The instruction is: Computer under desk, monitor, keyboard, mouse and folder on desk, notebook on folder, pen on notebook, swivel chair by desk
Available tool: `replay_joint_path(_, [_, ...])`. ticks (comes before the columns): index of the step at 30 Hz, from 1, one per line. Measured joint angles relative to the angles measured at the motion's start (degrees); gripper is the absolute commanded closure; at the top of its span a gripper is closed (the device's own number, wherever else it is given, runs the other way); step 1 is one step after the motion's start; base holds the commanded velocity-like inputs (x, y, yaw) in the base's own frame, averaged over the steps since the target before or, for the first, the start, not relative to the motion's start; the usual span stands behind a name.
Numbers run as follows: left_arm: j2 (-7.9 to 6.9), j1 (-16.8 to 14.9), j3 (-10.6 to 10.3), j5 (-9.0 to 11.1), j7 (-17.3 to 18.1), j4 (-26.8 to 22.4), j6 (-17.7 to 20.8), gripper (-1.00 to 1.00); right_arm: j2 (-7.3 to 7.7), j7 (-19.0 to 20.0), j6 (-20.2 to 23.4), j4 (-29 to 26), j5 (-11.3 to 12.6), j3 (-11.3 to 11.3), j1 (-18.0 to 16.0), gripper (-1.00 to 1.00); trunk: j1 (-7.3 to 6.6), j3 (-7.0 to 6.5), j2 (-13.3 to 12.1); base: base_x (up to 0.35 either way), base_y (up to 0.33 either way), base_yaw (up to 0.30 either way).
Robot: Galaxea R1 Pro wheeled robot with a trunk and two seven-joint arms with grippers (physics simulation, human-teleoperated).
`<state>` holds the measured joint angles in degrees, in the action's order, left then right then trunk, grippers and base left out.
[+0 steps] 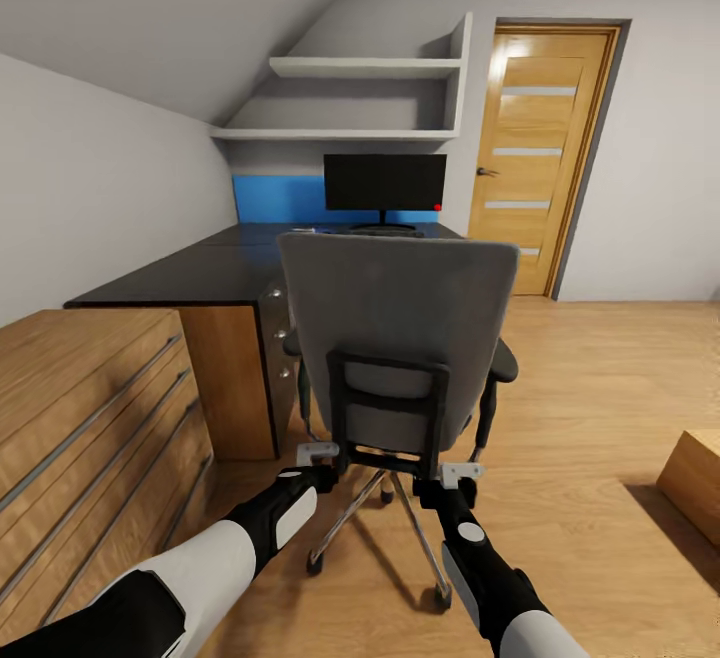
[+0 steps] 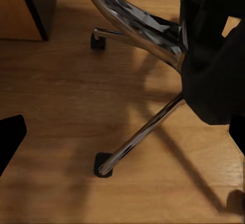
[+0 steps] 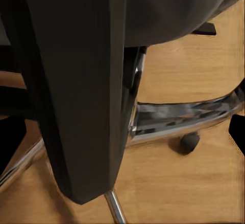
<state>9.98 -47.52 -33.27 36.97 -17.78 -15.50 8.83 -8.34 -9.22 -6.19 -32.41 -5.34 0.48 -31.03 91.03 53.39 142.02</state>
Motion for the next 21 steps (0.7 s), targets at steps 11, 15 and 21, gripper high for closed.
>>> replay_joint_path(11, [0.0, 0.0, -5.2, 0.1, 0.0, 0.0, 0.0, -1.0, 0.07, -0.1, 0.0, -0.2, -0.1, -0.1, 0.0, -1.0, 0.0, -0.7, 0.0, 0.0, 0.0, -0.167])
replay_joint_path(15, [0.02, 0.0, -5.5, 0.2, 0.0, -0.1, 0.1, -1.0, 0.08, -0.1, 0.0, -0.2, -0.1, -0.1, 0.0, -1.0, 0.0, -0.78, 0.0, 0.0, 0.0, -0.039])
replay_joint_path(21, [0.02, 0.0, -5.6, 0.2, 0.0, -0.1, 0.0, -1.0, 0.13, -0.1, 0.0, -0.2, -0.1, -0.1, 0.0, -1.0, 0.0, -0.81, 0.0, -0.005, -0.001, -0.007])
